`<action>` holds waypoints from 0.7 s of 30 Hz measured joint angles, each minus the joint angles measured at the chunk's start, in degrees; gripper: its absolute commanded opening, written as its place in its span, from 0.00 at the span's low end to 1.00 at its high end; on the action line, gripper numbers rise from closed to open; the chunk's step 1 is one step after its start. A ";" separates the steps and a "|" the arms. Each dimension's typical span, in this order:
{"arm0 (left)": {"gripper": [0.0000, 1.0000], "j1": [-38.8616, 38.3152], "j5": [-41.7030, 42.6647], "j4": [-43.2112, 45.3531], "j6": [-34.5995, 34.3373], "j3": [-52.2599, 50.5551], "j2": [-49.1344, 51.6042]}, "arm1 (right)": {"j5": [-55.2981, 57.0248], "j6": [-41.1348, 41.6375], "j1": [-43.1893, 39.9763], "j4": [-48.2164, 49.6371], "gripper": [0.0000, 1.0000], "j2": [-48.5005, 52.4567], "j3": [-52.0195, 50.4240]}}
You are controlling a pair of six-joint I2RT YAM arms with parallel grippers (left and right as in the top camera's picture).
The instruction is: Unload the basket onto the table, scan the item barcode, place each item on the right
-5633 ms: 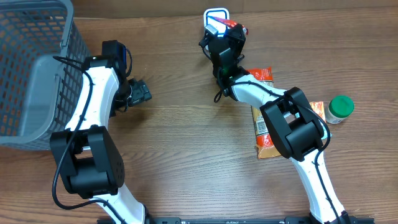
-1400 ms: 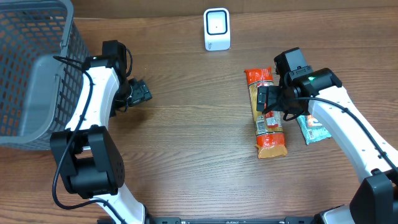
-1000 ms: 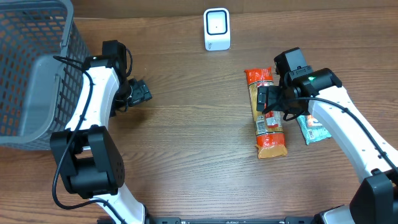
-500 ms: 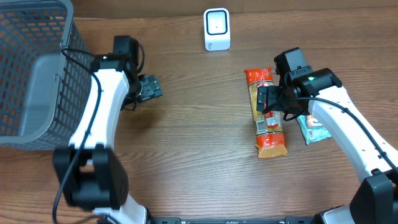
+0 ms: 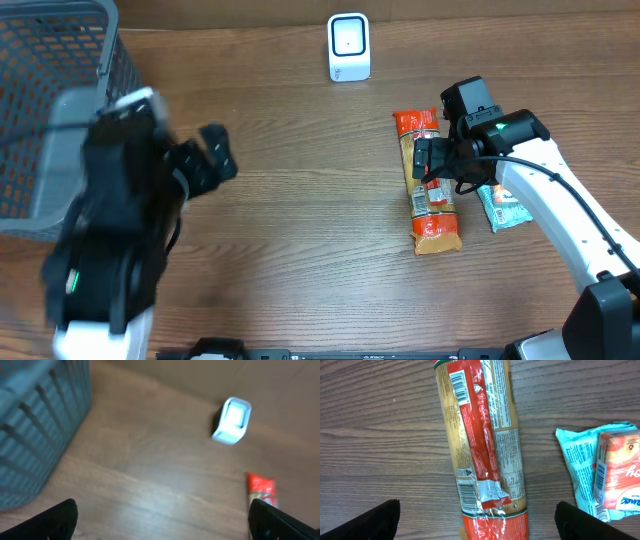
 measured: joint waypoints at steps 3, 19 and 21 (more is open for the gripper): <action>1.00 0.00 0.00 -0.37 0.00 0.02 -4.90 | 0.00 0.00 0.00 0.04 1.00 0.00 0.00; 1.00 0.00 -0.02 -2.54 0.00 -4.00 -13.55 | -0.02 0.00 0.00 0.04 1.00 0.00 0.00; 1.00 0.00 0.00 -2.69 0.00 -7.28 -16.24 | 0.00 0.00 0.00 0.02 1.00 0.00 0.00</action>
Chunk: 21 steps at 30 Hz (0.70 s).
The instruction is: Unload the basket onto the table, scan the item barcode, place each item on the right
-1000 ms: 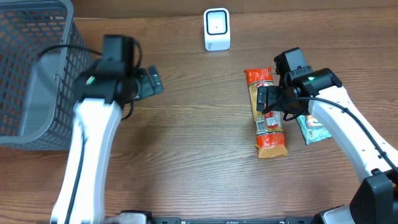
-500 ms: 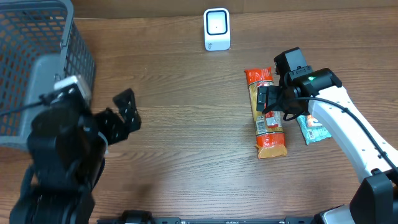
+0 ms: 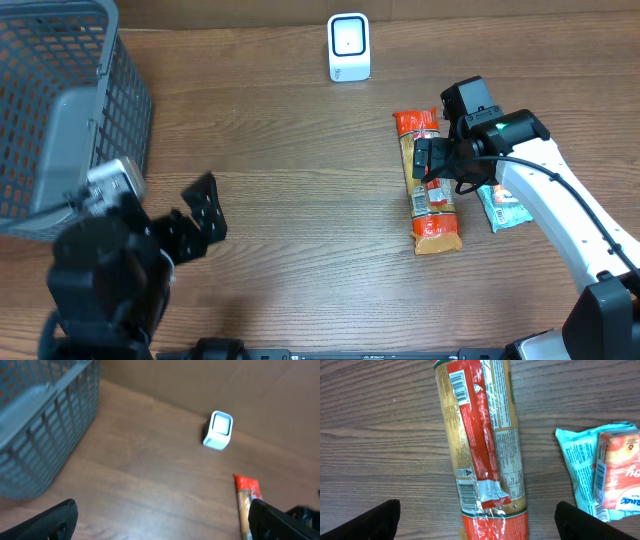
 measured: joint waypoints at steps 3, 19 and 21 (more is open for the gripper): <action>1.00 0.83 -0.02 -0.07 0.00 -7.19 -4.94 | 0.00 -0.02 0.00 -0.04 1.00 0.00 0.00; 1.00 4.22 0.07 13.81 -0.15 -32.24 -27.76 | 0.00 0.00 0.00 0.13 1.00 0.00 0.00; 1.00 4.22 0.22 19.32 -0.48 -35.63 -30.32 | 0.00 0.00 0.00 0.13 1.00 0.00 0.00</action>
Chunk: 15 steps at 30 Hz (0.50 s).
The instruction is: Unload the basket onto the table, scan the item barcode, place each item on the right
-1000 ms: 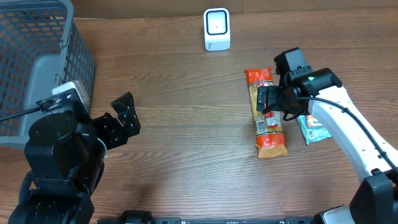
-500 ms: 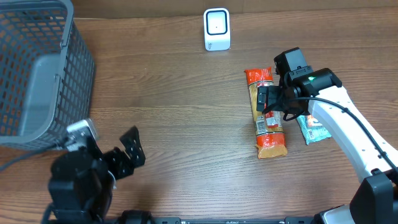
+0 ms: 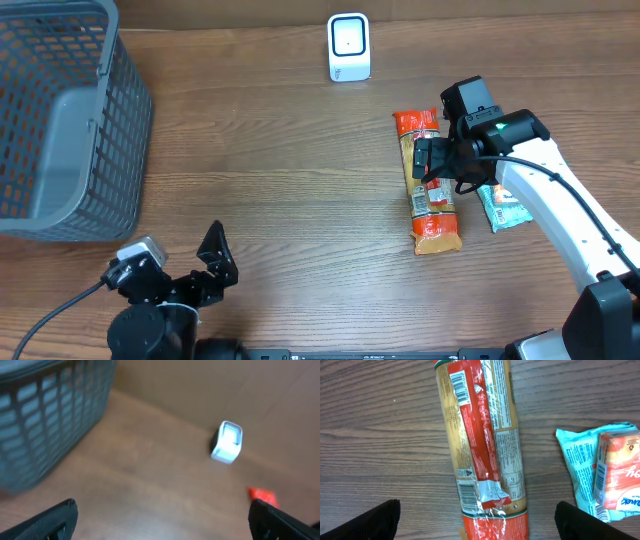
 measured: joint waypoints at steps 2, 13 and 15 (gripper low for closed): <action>1.00 0.00 0.35 6.01 -0.13 -2.99 -2.47 | -0.02 0.00 0.00 0.02 1.00 0.00 0.00; 1.00 0.00 3.50 44.50 -0.24 -18.16 -12.74 | -0.02 0.00 0.00 0.00 1.00 0.00 0.00; 1.00 0.00 3.87 50.34 -0.24 -20.28 -12.79 | -0.02 0.00 0.00 -0.02 1.00 0.00 0.00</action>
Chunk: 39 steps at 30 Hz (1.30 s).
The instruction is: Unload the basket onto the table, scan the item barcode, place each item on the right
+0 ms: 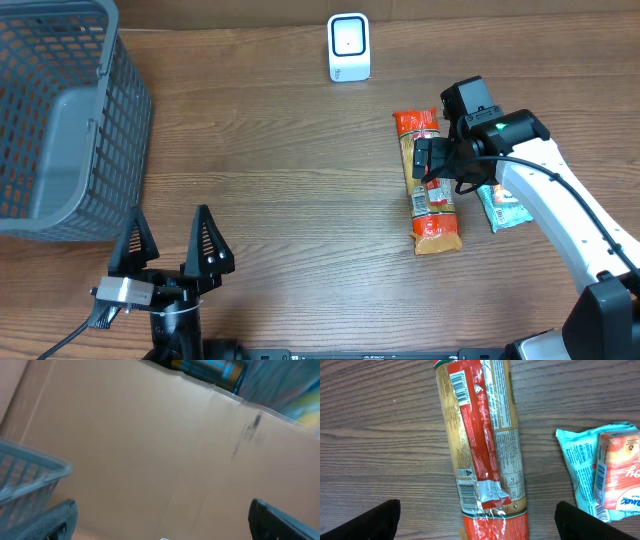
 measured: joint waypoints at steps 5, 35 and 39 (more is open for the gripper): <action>1.00 0.00 0.37 16.06 0.00 -6.40 -0.04 | 0.02 0.02 0.00 0.02 1.00 0.00 0.00; 1.00 0.00 1.62 -5.42 0.00 -22.88 -0.20 | 0.02 0.04 0.00 0.00 1.00 0.00 0.00; 0.99 0.00 2.14 -7.39 0.00 -22.88 -0.22 | 0.04 0.11 0.00 0.02 1.00 0.00 0.00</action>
